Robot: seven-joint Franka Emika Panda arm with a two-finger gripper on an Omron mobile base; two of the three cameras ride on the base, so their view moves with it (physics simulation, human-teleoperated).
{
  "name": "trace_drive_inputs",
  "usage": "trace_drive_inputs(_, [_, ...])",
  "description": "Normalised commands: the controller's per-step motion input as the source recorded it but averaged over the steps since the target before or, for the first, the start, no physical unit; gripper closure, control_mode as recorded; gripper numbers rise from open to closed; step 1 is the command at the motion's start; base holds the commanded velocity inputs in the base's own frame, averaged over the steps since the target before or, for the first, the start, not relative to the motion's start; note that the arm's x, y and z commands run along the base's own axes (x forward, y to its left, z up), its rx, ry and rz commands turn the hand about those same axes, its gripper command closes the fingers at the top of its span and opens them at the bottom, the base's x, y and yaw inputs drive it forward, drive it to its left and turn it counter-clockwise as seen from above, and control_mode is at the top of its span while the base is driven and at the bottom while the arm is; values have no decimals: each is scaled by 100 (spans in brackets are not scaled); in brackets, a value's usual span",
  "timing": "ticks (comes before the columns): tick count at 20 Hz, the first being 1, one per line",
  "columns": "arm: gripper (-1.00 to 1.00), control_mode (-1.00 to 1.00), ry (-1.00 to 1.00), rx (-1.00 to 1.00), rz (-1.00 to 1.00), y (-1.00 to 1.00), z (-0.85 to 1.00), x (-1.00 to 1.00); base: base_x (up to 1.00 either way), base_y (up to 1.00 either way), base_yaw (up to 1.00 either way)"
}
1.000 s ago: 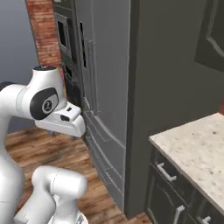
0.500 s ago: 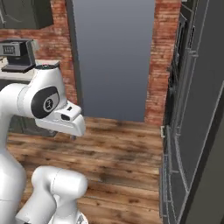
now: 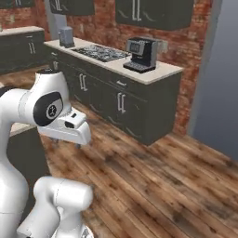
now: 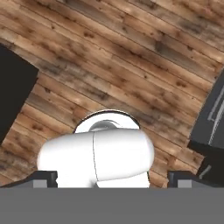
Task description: Navigate to the dishwasher.
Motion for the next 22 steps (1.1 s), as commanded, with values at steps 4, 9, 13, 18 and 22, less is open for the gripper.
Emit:
trace_drive_inputs(4, [-100,100,0,0,0,0,0,0,5,0,98])
trace_drive_inputs(9, [-100,100,0,0,0,0,0,0,22,0,90])
trace_drive_inputs(13, [-100,100,0,0,0,0,0,0,23,-5,84])
trace_drive_inputs(18, [-100,100,0,0,0,0,0,0,24,-50,52])
trace_drive_inputs(22, [-100,100,0,0,0,0,0,0,39,-100,5])
